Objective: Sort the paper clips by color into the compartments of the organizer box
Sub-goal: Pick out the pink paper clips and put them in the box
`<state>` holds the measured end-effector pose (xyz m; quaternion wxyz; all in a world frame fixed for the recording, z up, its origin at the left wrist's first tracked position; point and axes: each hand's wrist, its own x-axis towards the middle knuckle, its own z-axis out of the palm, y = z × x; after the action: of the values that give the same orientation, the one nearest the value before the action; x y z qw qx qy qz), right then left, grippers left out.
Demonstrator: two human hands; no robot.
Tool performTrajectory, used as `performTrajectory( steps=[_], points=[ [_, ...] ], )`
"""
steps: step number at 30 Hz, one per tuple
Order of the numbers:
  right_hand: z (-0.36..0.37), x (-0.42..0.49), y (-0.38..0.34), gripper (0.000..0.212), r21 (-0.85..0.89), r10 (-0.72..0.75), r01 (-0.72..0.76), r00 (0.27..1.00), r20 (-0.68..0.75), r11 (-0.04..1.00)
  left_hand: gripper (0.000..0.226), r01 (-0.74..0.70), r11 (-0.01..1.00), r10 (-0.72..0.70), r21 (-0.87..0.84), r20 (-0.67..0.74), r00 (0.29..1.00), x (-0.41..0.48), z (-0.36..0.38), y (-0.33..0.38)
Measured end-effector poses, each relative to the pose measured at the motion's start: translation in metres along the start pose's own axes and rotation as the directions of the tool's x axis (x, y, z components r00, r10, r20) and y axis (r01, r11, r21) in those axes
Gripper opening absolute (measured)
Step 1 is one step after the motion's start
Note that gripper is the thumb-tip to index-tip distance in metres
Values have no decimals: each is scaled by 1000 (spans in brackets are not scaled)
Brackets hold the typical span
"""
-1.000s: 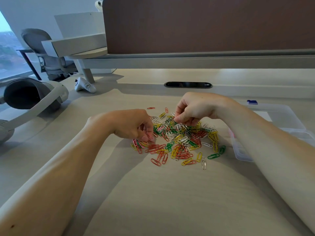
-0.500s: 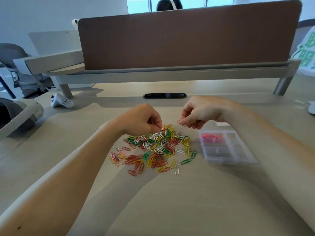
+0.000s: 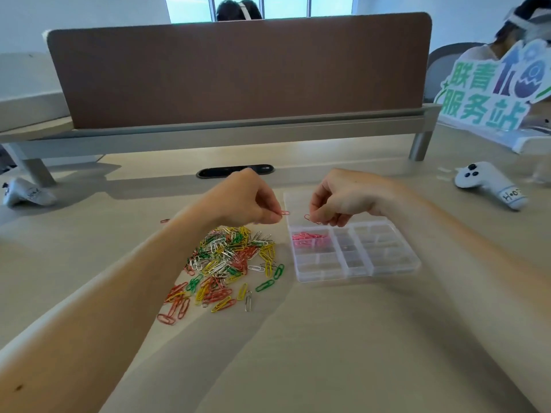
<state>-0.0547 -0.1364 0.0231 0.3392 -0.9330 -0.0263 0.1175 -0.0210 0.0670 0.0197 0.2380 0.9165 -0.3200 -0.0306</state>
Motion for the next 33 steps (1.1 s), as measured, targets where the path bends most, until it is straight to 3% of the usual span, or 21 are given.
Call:
performTrajectory(
  steps=[5, 13, 22, 26, 33],
  points=[
    [1, -1, 7, 2, -25, 28, -28, 1000, -3, 999, 11, -63, 997, 61, 33, 62, 996, 21, 27, 18],
    [-1, 0, 13, 17, 28, 2, -2, 1000, 12, 1000, 17, -82, 996, 78, 34, 112, 991, 22, 29, 19],
    [-4, -2, 1, 16, -12, -37, 36, 999, -13, 999, 16, -55, 997, 58, -46, 56, 997, 1, 10, 0],
    [12, 1, -25, 8, -57, -157, 155, 987, -27, 986, 9, -7, 1000, 7, 11, 4, 1000, -29, -10, -22],
    [72, 22, -90, 8, -102, -326, 348, 927, 186, 932, 11, 235, 968, -240, 91, 58, 969, -112, -52, -89]
  ],
)
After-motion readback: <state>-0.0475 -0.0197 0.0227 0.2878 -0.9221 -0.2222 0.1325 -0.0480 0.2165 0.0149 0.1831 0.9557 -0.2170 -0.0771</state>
